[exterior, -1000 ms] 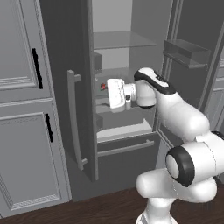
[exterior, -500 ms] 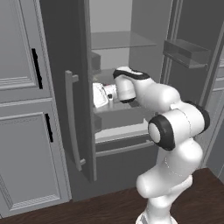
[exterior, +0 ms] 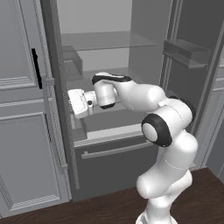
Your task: Take the strawberry from the fridge and place it on top of the pancake, located on the dining counter.
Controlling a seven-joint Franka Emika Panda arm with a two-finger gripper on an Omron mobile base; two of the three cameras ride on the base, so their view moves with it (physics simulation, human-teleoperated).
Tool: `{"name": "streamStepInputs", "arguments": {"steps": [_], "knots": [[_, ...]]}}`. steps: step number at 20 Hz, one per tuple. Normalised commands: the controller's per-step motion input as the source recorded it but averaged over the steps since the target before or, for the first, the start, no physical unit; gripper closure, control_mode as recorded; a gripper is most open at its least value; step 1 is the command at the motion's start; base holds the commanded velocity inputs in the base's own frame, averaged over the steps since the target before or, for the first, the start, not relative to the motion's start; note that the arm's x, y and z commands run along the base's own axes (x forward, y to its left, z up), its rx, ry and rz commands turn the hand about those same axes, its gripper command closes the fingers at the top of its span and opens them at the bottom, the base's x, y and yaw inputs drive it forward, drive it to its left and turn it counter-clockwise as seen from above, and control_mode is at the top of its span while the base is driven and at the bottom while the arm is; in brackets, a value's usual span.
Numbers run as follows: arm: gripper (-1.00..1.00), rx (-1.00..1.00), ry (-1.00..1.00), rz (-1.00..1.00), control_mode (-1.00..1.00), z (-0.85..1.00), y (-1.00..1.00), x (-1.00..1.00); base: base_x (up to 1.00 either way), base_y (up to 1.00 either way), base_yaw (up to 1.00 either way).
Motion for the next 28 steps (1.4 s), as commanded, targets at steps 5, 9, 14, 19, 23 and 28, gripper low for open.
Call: {"name": "streamStepInputs", "arguments": {"steps": [5, 9, 14, 19, 23, 28], "knots": [[-1.00, 0.00, -0.01, -0.02, -1.00, 0.00, 0.13, 0.00, 0.00, 0.00, 0.00], [-1.00, -0.02, 0.01, -0.08, -1.00, 0.00, -0.49, 0.00, 0.00, 0.00, 0.00], [-1.00, 0.08, 0.00, -0.16, -1.00, 0.00, -1.00, 0.15, 0.00, 0.00, 0.00], [-1.00, 0.07, 0.00, -0.15, -1.00, 0.00, -1.00, 0.11, 0.00, 0.00, 0.00], [-1.00, 0.00, 0.00, -0.11, -1.00, 0.00, -1.00, 0.15, 0.00, 0.00, 0.00], [-1.00, -0.29, -0.10, -0.02, -1.00, 0.00, -0.85, 0.02, 0.00, 0.00, 0.00]]}}
